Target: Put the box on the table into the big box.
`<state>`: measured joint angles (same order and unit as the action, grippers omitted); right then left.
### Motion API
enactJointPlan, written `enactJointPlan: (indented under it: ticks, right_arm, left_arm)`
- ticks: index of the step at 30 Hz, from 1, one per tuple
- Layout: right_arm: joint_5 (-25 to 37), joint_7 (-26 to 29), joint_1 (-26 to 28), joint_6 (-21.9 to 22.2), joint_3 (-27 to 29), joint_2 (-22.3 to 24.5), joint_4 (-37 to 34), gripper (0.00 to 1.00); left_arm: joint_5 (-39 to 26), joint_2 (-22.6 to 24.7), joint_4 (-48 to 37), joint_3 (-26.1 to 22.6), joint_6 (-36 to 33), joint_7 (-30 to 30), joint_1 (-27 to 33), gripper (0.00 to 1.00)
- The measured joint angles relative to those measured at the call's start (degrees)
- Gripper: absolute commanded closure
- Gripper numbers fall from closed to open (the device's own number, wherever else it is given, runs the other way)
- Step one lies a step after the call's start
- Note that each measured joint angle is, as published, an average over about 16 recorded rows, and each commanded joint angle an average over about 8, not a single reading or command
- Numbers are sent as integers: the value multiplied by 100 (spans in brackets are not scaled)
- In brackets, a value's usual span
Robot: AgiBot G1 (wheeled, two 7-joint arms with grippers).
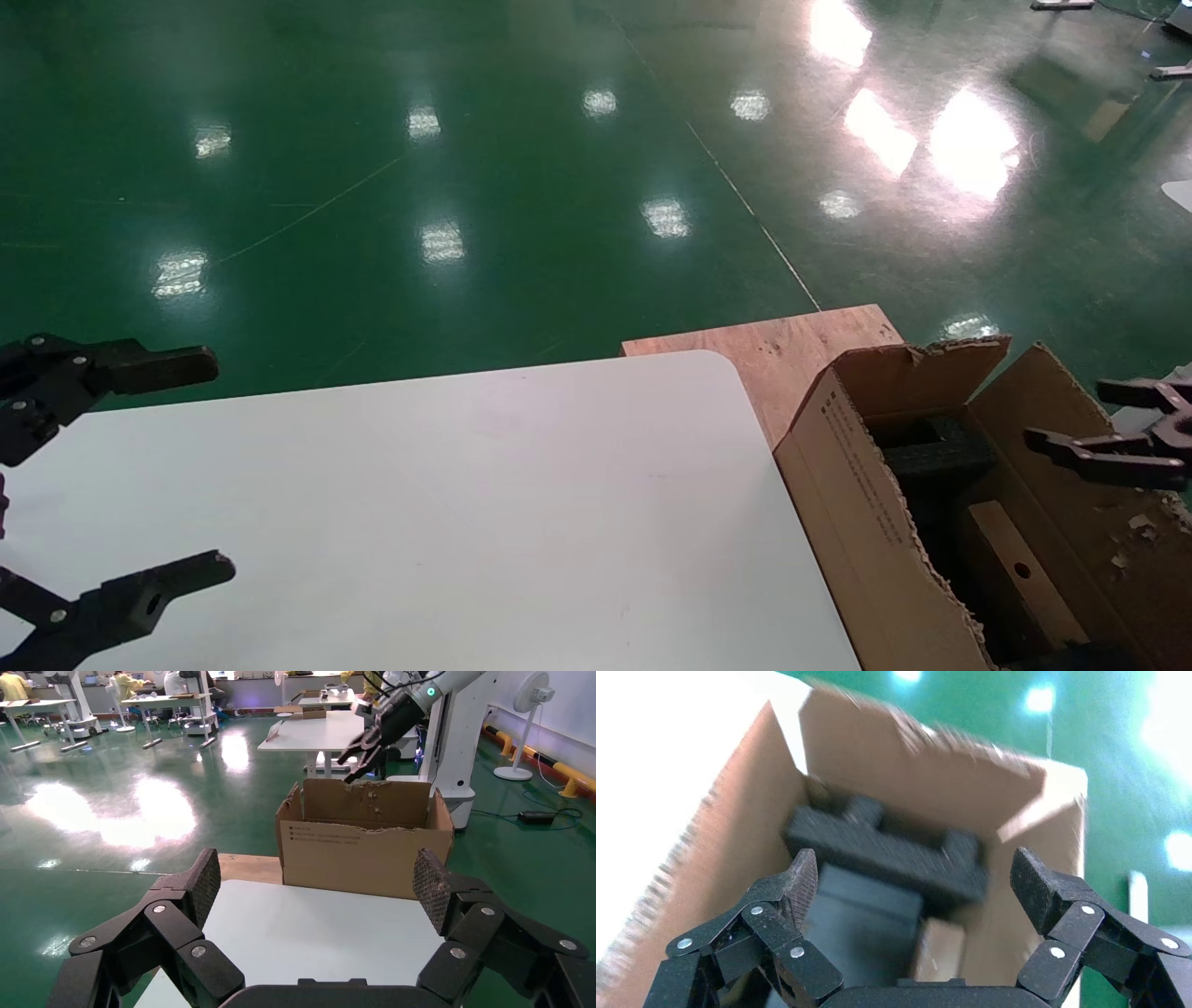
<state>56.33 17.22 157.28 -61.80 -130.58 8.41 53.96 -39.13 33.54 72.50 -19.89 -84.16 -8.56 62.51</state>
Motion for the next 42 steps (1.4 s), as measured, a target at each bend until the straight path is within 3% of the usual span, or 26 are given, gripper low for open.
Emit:
enactJointPlan:
  ticks: [15, 28, 35, 42]
  right_arm:
    - [-1102, -454, 18, 542, -532, -533, 1304, 0]
    - [-1508, -692, -113, 867, -695, -795, 1627, 0]
    - [-1481, -671, -526, 698, -147, -932, 1612, 0]
    - [-1476, -666, -1417, 389, 998, -1266, 1645, 0]
  left_arm:
    - [1, 0, -1, -1, 1, 1, 0, 0]
    - [2, -1, -2, -1, 2, 1, -1, 0]
    - [2, -1, -3, -1, 2, 1, -1, 0]
    - [2, -1, -3, -2, 2, 2, 0, 0]
